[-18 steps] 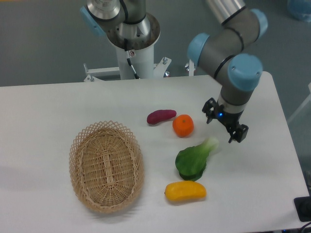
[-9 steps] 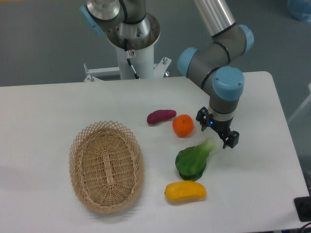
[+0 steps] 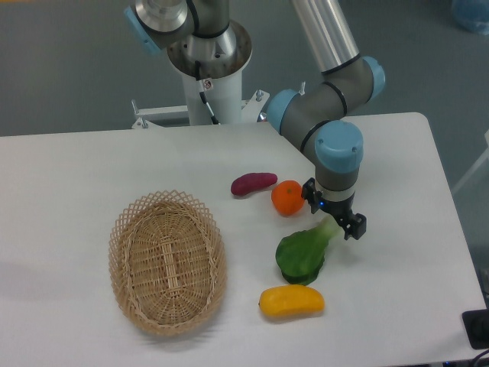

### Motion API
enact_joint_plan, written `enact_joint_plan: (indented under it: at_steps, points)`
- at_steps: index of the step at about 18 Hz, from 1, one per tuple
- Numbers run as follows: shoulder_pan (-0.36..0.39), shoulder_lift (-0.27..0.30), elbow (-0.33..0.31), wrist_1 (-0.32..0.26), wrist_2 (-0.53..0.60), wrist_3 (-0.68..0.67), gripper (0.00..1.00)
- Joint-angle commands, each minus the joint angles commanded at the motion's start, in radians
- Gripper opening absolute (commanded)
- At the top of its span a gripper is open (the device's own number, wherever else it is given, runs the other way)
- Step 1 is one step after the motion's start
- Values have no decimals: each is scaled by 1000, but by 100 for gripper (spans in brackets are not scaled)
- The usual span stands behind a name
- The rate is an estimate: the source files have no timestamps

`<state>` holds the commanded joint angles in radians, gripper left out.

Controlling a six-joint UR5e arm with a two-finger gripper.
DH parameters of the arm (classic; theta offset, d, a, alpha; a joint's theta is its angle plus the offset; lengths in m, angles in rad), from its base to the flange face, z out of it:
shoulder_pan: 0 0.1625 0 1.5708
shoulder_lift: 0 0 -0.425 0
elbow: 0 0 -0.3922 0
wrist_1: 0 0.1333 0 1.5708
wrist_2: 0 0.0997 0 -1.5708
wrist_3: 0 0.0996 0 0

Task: Pick up the green vegetable from the table
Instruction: 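Close the gripper on the bok choy's white stem, then lift the bok choy up off the table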

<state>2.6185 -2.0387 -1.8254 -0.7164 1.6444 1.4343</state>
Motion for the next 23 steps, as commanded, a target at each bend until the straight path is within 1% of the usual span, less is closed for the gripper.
enact_joint_plan:
  at_steps: [6,7,8,9,12,13,15,17,21,23]
  points:
    - [0,-3,-9,28,-5,-25,99]
    - [0,-3,-9,28,-5,-25,86]
    - [0,-3,-6,28,-6,-23,56]
    - [0,-3,-6,28,-6,-18,50]
    - [0,-2,-5,28,-6,-11,49]
    - [0,-2,-5,28,-6,-9,47]
    - [0,-2,-5,28,-5,-9,35]
    - [0,0,-2,26,-5,-6,31]
    - [3,11,8,22,-2,49,31]
    - [11,29,5,18,-8,93,31]
